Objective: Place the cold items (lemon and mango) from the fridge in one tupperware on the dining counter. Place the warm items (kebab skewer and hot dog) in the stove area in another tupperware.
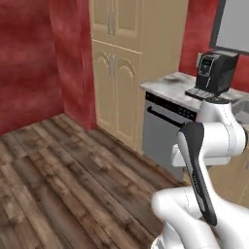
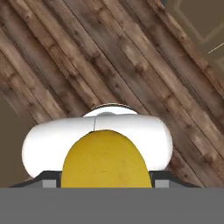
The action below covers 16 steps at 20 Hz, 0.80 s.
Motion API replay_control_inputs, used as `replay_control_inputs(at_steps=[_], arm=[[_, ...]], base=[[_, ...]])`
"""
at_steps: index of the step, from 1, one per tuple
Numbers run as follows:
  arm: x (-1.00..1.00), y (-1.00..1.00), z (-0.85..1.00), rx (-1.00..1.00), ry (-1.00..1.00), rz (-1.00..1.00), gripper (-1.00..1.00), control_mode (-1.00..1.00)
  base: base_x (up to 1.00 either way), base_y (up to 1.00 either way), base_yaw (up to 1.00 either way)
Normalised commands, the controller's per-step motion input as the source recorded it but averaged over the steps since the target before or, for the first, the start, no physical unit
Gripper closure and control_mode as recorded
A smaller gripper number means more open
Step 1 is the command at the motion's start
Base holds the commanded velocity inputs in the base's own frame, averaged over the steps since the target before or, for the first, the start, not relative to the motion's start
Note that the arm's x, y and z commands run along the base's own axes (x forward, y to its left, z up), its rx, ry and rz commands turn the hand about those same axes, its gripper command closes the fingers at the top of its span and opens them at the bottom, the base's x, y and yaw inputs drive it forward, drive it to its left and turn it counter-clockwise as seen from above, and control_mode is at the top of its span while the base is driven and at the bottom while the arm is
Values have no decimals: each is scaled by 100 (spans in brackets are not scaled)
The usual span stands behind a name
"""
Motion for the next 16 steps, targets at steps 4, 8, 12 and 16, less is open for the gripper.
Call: replay_control_inputs(at_steps=[4,8,12,16], arm=[[0,0,0,0,0,0,100,100],[0,0,0,0,0,0,100,100],[0,0,0,0,0,0,100,100],[0,0,0,0,0,0,100,100]], base=[[87,-26,81],[90,-28,74],[100,-7,49],[100,5,13]])
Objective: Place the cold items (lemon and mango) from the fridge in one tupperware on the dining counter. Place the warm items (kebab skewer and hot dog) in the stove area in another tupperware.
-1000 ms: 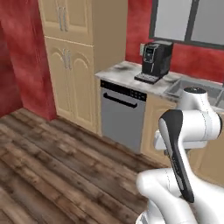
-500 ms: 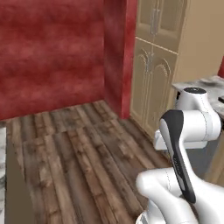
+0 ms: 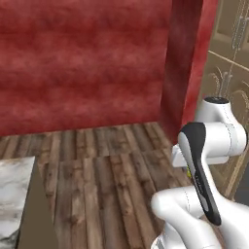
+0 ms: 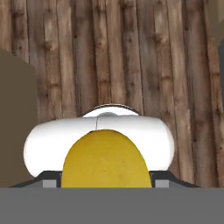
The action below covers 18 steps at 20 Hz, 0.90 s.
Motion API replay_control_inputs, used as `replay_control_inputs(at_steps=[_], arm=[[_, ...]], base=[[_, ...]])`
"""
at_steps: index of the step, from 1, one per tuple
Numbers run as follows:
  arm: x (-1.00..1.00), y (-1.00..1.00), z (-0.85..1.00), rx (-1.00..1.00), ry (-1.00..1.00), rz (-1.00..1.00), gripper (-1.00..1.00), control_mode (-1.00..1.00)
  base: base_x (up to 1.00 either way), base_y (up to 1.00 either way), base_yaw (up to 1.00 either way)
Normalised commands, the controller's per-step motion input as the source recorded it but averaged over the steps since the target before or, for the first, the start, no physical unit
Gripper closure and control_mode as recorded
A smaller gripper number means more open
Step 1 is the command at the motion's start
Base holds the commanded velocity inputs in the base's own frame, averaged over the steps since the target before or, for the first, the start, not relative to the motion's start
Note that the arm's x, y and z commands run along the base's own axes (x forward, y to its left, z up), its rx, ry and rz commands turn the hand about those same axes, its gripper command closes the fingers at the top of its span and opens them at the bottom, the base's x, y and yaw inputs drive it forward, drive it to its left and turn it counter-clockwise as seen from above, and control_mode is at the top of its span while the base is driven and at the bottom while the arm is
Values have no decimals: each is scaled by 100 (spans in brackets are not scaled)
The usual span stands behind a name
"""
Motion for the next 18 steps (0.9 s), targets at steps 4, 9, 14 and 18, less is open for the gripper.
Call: replay_control_inputs(at_steps=[4,9,14,18], arm=[[0,0,0,0,0,0,100,100],[0,0,0,0,0,0,100,100],[0,0,0,0,0,0,100,100],[0,0,0,0,0,0,100,100]], base=[[100,5,24],[100,13,41],[100,29,48],[100,-14,65]])
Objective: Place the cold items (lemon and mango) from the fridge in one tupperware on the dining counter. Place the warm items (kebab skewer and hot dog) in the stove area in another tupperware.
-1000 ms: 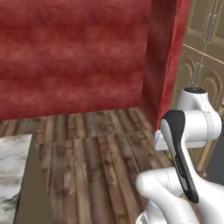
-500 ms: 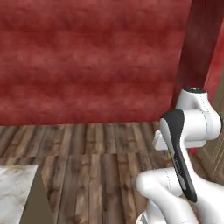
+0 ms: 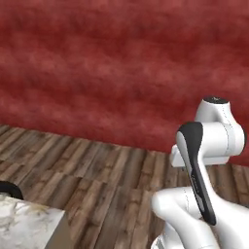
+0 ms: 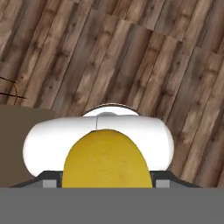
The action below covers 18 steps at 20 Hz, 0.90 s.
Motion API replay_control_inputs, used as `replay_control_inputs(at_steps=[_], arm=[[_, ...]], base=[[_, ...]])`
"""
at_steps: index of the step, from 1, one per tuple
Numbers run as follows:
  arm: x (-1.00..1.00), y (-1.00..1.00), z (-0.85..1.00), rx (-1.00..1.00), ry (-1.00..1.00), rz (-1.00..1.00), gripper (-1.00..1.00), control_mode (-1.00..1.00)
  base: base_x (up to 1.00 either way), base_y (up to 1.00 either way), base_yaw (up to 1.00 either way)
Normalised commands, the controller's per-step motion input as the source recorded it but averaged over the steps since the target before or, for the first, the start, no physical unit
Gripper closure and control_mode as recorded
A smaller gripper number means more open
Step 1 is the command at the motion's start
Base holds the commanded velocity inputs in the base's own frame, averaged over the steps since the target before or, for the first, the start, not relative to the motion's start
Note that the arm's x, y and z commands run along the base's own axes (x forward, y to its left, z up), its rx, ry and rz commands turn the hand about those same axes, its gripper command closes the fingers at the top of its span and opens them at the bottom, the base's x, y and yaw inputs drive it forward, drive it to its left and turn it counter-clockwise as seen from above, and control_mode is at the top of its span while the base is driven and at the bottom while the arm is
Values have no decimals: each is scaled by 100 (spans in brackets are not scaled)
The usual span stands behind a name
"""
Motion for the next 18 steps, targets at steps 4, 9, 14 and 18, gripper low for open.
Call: replay_control_inputs(at_steps=[4,9,14,18], arm=[[0,0,0,0,0,0,100,100],[0,0,0,0,0,0,100,100],[0,0,0,0,0,0,100,100],[0,0,0,0,0,0,100,100]], base=[[100,-41,72],[97,-40,76],[92,-46,77],[95,-40,78]])
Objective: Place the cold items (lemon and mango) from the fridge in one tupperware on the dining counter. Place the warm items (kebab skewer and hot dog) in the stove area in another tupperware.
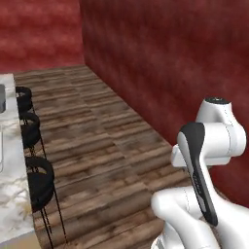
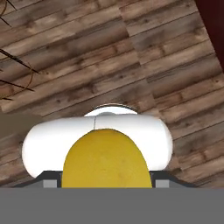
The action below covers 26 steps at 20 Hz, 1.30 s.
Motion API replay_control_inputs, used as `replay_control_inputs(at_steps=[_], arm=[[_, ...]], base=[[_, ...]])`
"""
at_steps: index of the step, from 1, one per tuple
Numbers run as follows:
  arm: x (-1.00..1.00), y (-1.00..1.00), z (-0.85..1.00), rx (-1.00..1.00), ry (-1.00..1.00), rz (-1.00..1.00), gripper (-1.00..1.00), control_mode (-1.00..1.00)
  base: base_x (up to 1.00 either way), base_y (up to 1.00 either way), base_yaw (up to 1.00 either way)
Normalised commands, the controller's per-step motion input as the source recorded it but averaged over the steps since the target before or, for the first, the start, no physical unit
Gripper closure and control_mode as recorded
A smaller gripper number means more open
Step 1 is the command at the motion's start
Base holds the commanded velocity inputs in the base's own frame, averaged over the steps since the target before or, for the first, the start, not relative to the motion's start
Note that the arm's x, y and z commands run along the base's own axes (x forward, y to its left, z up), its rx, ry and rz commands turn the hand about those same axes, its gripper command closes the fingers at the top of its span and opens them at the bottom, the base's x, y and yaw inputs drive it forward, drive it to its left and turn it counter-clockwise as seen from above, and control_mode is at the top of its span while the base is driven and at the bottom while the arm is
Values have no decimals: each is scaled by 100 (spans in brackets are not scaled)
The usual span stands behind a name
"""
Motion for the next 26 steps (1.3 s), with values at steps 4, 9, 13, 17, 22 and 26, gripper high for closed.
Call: replay_control_inputs(at_steps=[4,9,13,17,22,26], arm=[[0,0,0,0,0,0,100,100],[0,0,0,0,0,0,100,100],[0,0,0,0,0,0,100,100],[0,0,0,0,0,0,100,100],[0,0,0,0,0,0,100,100],[0,0,0,0,0,0,100,100]], base=[[97,-41,78],[89,-48,77],[52,-51,80],[30,-59,79],[32,-63,77],[64,-92,59]])
